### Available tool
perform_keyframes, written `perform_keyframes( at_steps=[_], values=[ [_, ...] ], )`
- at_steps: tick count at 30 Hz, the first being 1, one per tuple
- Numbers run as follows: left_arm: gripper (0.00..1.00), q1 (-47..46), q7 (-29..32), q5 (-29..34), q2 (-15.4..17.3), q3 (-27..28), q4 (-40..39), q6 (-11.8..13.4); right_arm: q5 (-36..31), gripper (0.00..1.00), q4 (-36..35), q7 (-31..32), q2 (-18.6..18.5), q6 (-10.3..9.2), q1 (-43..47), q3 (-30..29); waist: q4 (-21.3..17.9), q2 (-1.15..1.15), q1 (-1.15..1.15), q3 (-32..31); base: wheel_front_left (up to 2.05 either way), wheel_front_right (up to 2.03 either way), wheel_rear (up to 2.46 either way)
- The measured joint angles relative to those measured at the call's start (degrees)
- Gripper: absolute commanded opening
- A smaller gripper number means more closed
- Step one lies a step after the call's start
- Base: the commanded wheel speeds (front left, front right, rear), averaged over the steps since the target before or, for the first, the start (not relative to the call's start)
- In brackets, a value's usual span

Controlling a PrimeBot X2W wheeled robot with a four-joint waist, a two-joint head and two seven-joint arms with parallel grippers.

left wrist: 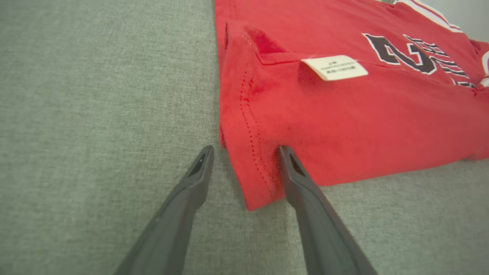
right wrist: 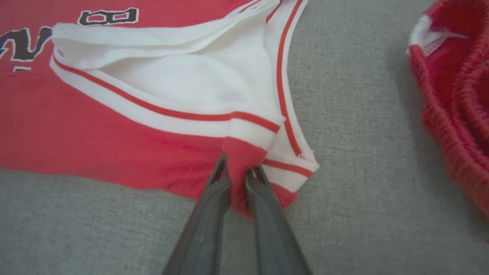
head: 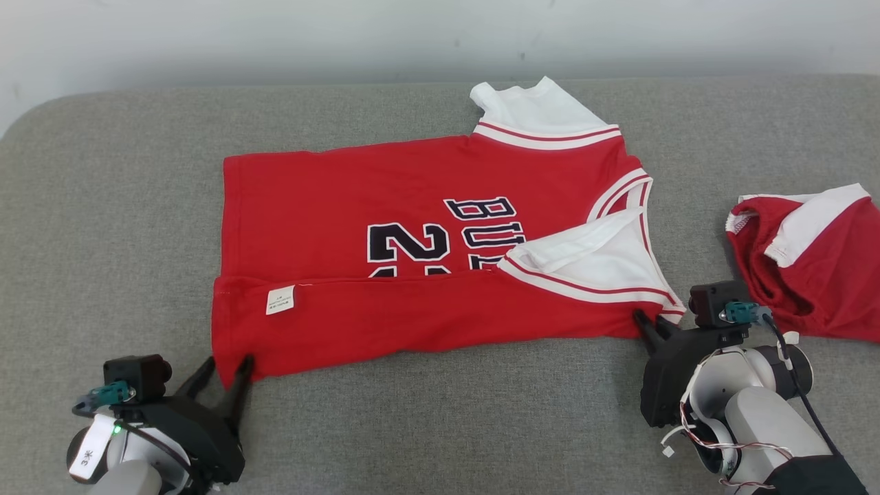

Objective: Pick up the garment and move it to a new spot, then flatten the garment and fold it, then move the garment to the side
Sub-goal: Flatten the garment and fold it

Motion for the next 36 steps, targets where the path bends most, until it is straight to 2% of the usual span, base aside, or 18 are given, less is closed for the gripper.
perform_keyframes(
  at_steps=[10,16,25,36],
  values=[
    [0.0,-0.8,0.5,-0.6,-0.8,-0.5,2.5,-0.9,1.5,0.0,2.1,-1.1,0.8,0.66,0.2,-1.1,0.0,0.0,0.0,-1.0,0.0,0.0,0.0],
    [0.0,-0.1,0.4,-0.6,-0.8,-0.9,2.8,-1.0,4.9,0.0,1.4,-2.4,0.7,2.77,3.8,-3.2,0.0,0.0,0.0,-3.2,0.0,0.0,0.0],
    [0.0,5.3,0.0,-0.6,0.5,-2.4,1.5,-1.5,7.7,0.0,-3.9,-2.7,-1.3,5.14,12.7,-4.4,-0.1,0.0,0.0,-7.7,0.0,0.0,0.0],
    [0.0,12.3,1.8,-0.9,3.4,-4.1,-3.5,-1.4,10.0,0.0,-12.6,0.4,-2.6,5.42,24.5,-4.5,-0.1,0.0,-0.01,-12.4,0.0,0.0,0.0]
  ],
)
